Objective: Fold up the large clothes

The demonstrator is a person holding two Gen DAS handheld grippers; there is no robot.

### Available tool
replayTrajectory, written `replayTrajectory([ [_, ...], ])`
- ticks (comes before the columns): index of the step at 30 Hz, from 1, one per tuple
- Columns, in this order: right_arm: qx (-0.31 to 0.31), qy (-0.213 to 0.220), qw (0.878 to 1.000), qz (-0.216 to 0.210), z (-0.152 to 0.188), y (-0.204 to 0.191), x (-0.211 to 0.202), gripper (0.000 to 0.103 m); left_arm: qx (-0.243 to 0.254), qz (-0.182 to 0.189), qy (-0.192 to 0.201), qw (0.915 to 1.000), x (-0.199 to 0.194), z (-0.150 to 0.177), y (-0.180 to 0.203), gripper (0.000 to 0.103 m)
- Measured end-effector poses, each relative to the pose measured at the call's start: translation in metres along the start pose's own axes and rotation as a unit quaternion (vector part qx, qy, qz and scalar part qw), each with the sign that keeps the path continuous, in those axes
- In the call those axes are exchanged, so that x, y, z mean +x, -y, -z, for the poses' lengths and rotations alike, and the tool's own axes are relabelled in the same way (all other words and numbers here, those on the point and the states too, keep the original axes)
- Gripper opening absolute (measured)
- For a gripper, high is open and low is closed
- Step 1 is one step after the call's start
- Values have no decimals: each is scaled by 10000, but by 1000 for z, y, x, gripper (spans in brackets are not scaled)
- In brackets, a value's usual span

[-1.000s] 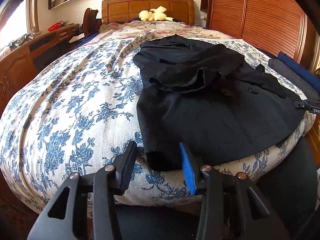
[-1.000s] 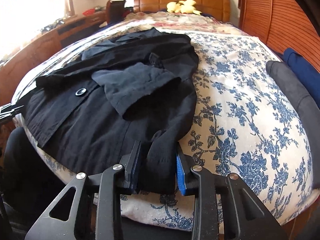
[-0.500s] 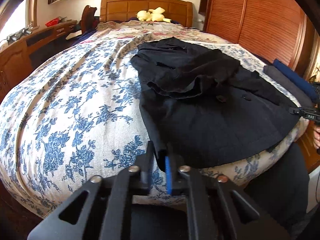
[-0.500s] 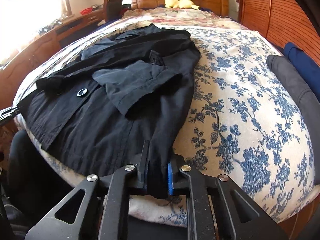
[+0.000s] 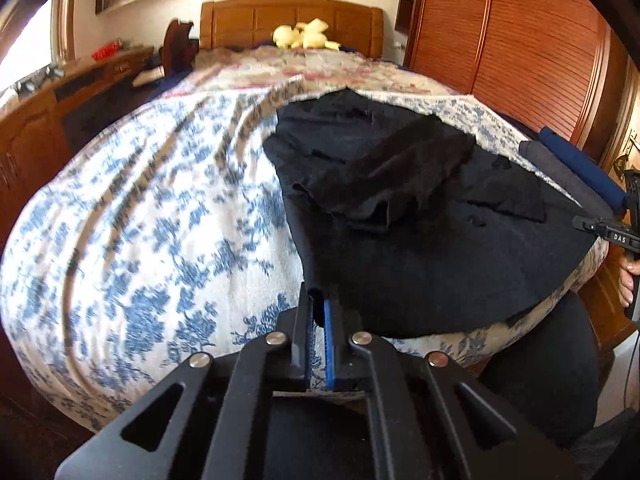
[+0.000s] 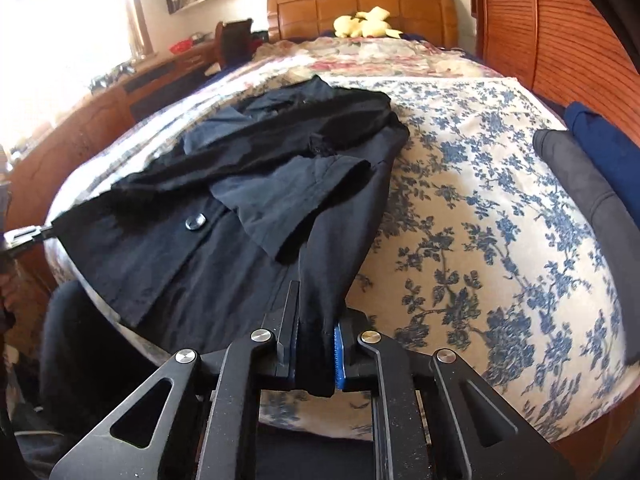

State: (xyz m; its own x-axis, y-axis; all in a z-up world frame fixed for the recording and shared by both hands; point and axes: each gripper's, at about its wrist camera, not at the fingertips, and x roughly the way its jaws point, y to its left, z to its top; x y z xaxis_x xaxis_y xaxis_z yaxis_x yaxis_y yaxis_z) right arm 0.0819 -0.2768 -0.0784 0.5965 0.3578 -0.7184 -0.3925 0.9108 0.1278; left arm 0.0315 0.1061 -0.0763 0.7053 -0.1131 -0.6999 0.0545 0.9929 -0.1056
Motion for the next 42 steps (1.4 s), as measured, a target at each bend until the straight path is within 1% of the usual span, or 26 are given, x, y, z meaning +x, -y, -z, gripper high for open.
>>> replayTrajectory([
  [5,87,265,9992,-275,2,-7,-26,9,-42,19,424,9991,-39,-7,13,2],
  [8,23,458,9982,-387,2,-15,-49,9,10,23,589,9983,-58,-10,20,2],
  [14,-207,684,9967,-386,-1,-28,-80,9,14,68,839,9964,-79,-15,25,2],
  [22,-392,765,9959,-265,-5,-37,-98,9,-52,154,992,9949,-94,-14,25,2],
  [29,-432,874,9949,-261,-6,-38,-114,9,-119,188,1099,9937,-105,-11,26,2],
  [35,-458,988,9937,-252,-9,-39,-126,9,-144,210,1296,9912,-118,-12,26,2],
  [39,-483,1173,9913,-343,-10,-39,-137,8,-165,167,1362,9904,-117,-13,25,2],
  [42,-397,1208,9910,-407,-7,-33,-130,8,-149,61,1391,9902,-109,-11,25,2],
])
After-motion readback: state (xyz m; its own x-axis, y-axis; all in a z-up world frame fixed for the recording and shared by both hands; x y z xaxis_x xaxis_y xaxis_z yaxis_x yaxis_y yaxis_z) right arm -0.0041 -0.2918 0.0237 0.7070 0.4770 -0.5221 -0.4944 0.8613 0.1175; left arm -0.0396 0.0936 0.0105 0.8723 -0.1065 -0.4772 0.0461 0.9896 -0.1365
